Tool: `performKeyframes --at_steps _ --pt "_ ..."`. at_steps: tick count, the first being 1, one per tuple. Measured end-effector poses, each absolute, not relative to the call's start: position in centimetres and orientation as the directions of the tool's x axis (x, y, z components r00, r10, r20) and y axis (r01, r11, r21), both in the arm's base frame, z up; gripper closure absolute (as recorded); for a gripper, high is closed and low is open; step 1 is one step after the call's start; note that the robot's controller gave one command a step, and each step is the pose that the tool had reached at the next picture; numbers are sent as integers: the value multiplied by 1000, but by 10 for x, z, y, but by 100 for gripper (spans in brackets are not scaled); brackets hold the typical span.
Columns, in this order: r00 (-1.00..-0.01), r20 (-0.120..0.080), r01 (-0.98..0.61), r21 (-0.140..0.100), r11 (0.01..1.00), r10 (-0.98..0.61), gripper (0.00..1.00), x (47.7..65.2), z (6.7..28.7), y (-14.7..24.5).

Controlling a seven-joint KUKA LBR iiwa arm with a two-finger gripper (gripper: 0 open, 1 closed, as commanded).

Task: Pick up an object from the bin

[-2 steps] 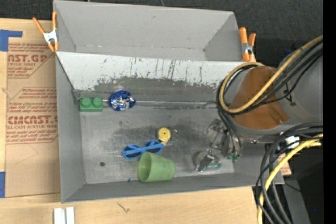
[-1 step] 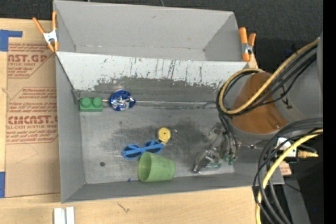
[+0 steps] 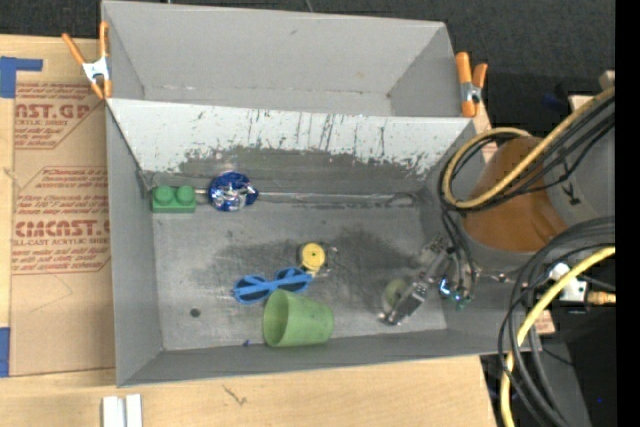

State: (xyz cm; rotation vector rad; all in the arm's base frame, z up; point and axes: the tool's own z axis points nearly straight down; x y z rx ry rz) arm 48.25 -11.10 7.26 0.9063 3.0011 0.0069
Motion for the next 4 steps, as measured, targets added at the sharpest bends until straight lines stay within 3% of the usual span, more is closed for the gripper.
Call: performKeyframes --at_steps 1,2,3,4 --pt "-833 -16 553 8 833 553 100 485 74 -112" --pt "-833 -2 553 2 833 553 100 486 103 -111" --pt "-834 -1 552 1 834 552 100 486 118 -110" --pt "-834 -4 551 2 834 551 100 487 166 -110"
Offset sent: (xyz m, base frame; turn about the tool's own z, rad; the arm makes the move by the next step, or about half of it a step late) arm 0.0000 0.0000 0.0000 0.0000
